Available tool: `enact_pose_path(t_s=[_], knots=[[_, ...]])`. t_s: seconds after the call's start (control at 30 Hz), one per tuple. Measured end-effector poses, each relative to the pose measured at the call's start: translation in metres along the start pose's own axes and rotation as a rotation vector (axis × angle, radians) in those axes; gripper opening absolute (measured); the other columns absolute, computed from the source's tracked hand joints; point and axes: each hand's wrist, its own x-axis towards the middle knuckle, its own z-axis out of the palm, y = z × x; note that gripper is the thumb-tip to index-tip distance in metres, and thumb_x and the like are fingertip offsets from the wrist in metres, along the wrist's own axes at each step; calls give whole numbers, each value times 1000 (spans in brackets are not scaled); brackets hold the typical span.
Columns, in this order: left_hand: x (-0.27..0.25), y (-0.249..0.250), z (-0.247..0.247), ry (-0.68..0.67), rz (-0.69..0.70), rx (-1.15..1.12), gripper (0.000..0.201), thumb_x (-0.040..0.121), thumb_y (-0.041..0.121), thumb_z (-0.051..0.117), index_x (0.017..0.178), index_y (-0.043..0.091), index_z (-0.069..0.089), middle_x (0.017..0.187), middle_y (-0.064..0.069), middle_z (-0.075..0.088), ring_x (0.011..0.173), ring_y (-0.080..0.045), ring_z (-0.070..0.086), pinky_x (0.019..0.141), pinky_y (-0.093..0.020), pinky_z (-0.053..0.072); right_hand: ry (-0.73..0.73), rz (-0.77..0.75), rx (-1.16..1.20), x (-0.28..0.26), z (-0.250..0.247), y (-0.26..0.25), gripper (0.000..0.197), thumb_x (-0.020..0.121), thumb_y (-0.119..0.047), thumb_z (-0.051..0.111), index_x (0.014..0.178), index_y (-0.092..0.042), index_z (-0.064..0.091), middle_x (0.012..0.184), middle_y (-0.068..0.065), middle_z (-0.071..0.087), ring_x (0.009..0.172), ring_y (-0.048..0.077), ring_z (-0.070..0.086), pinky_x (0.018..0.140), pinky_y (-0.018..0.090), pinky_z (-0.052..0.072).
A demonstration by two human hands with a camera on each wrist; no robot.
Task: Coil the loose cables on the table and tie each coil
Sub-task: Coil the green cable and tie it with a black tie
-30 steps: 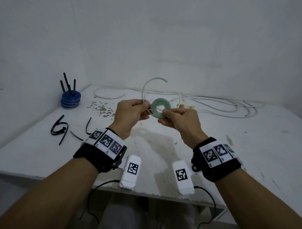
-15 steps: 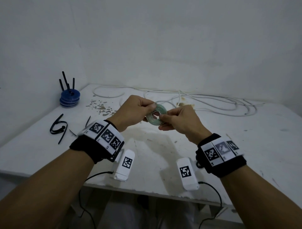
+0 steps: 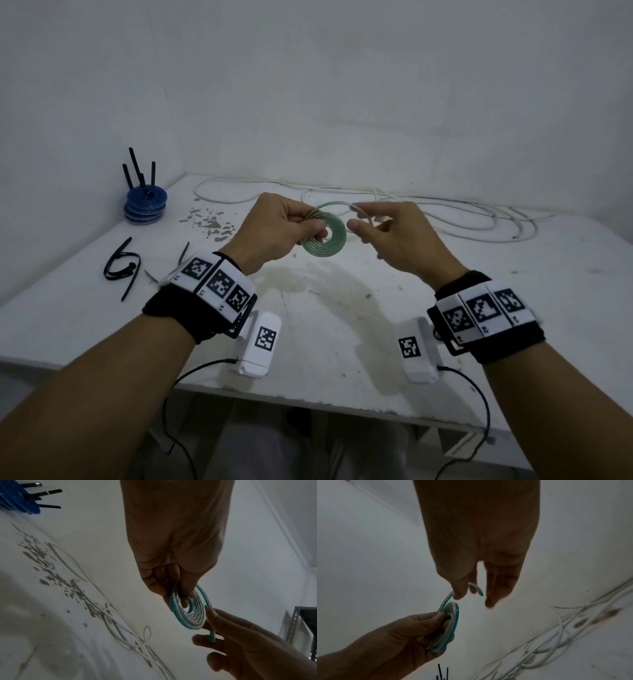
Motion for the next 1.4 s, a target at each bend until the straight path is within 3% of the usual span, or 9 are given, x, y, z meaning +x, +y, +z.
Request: enact_pose_path(t_s=[0.1, 0.27, 0.53, 0.67, 0.87, 1.0, 1.2, 1.33, 1.4], knots=[[0, 0, 4, 92, 17, -84, 16, 85, 6, 74, 100, 8, 76, 67, 11, 73, 62, 2, 67, 57, -11, 47, -110, 10, 226, -2, 3, 1, 18, 93, -14, 67, 108, -9, 75, 79, 3, 75, 68, 9, 69, 61, 25, 58], [-4, -4, 6, 157, 12, -229, 12, 85, 4, 73, 95, 10, 76, 74, 3, 76, 69, -8, 71, 62, -17, 52, -207, 169, 604, -9, 9, 1, 22, 89, -13, 70, 109, -3, 73, 92, 14, 76, 85, 26, 75, 71, 26, 61], [-4, -7, 16, 301, -54, -453, 17, 88, 6, 70, 104, 2, 74, 83, -4, 77, 76, -14, 73, 73, -26, 58, 40, 168, 844, -15, 49, -14, 17, 91, -16, 70, 106, -10, 73, 91, 10, 77, 85, 23, 75, 67, 26, 60], [-3, -7, 9, 328, -72, -493, 14, 89, 9, 70, 102, 6, 75, 90, -8, 77, 88, -22, 74, 85, -37, 59, 74, 75, 721, -15, 70, -26, 24, 98, -16, 61, 120, -10, 69, 98, 7, 76, 92, 15, 74, 74, 30, 62], [-10, -16, -13, 330, -89, -323, 15, 95, 24, 65, 99, 17, 77, 86, 8, 77, 77, 0, 69, 70, -17, 51, 104, 53, 638, -4, 90, -43, 24, 99, -12, 58, 120, -7, 68, 97, 9, 75, 89, 16, 73, 73, 31, 62], [-28, -34, -39, 316, -93, -239, 13, 96, 28, 62, 99, 26, 75, 90, 9, 77, 90, -9, 70, 80, -30, 58, -69, 55, 474, 8, 95, -54, 22, 97, -11, 60, 116, -7, 71, 93, 7, 76, 77, 17, 75, 74, 36, 63], [-49, -53, -89, 336, -30, -13, 22, 101, 25, 53, 112, 16, 70, 92, -2, 73, 71, -9, 66, 53, -20, 51, -404, 8, 233, 25, 124, -83, 16, 95, -13, 64, 106, -9, 76, 83, 9, 77, 72, 17, 75, 79, 39, 62], [-61, -72, -111, 386, -36, 82, 30, 105, 27, 43, 108, 13, 70, 95, -4, 71, 85, -9, 66, 76, -26, 55, -522, -23, 192, 29, 156, -105, 15, 95, -10, 63, 98, -6, 77, 84, 12, 77, 73, 19, 76, 81, 42, 61], [-64, -80, -121, 422, -52, 57, 33, 107, 29, 39, 109, 16, 69, 84, 1, 68, 75, -1, 61, 70, -17, 51, -563, -37, 187, 29, 170, -115, 14, 94, -8, 63, 96, -5, 77, 85, 12, 77, 74, 20, 76, 80, 40, 62]])
